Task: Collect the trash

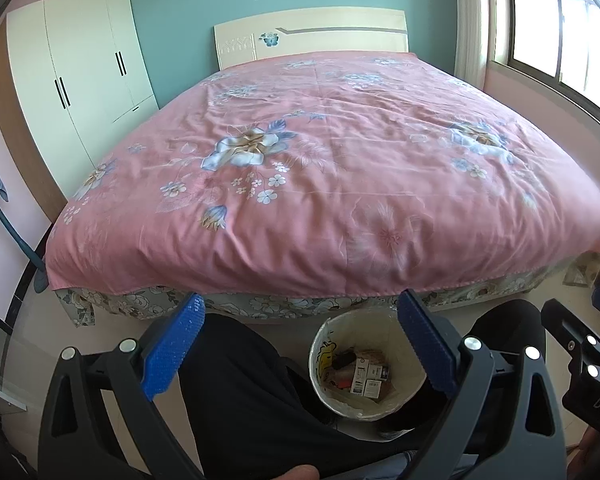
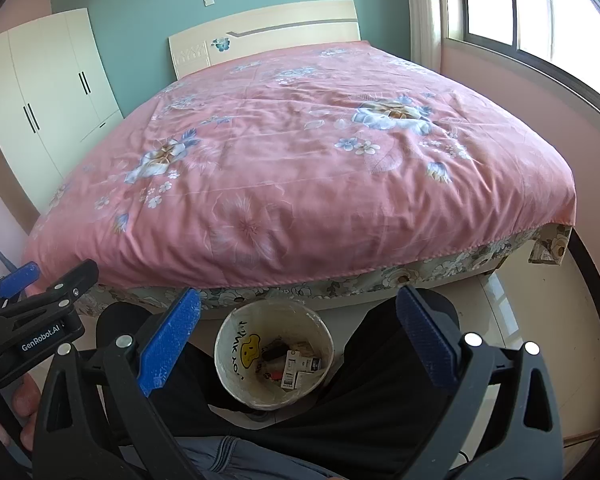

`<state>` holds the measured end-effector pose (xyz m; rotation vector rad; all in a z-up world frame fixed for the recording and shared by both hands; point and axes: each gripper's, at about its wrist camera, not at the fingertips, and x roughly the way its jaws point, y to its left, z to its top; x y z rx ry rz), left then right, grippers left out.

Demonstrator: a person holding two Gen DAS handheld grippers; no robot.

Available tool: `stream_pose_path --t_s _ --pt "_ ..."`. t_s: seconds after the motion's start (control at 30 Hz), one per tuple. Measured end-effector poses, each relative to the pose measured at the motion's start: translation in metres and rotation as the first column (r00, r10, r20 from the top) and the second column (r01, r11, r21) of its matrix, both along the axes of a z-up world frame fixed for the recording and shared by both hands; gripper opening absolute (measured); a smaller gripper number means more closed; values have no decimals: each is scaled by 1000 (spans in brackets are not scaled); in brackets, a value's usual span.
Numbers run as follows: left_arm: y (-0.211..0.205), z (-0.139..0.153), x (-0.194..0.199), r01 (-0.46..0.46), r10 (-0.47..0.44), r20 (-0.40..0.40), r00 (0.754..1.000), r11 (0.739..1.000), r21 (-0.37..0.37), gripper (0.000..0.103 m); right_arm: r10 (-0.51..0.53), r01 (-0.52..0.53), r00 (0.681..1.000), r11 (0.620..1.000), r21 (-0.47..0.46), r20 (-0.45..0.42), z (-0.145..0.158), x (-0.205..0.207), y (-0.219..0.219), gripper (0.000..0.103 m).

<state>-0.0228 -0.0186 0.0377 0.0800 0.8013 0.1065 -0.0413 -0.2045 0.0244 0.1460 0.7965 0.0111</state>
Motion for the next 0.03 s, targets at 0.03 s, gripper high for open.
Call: stream_pose_path --t_s 0.03 --pt "-1 0 0 0 0 2 1000 1000 3 98 0 0 1000 1000 -1 -1 0 0 -1 96"
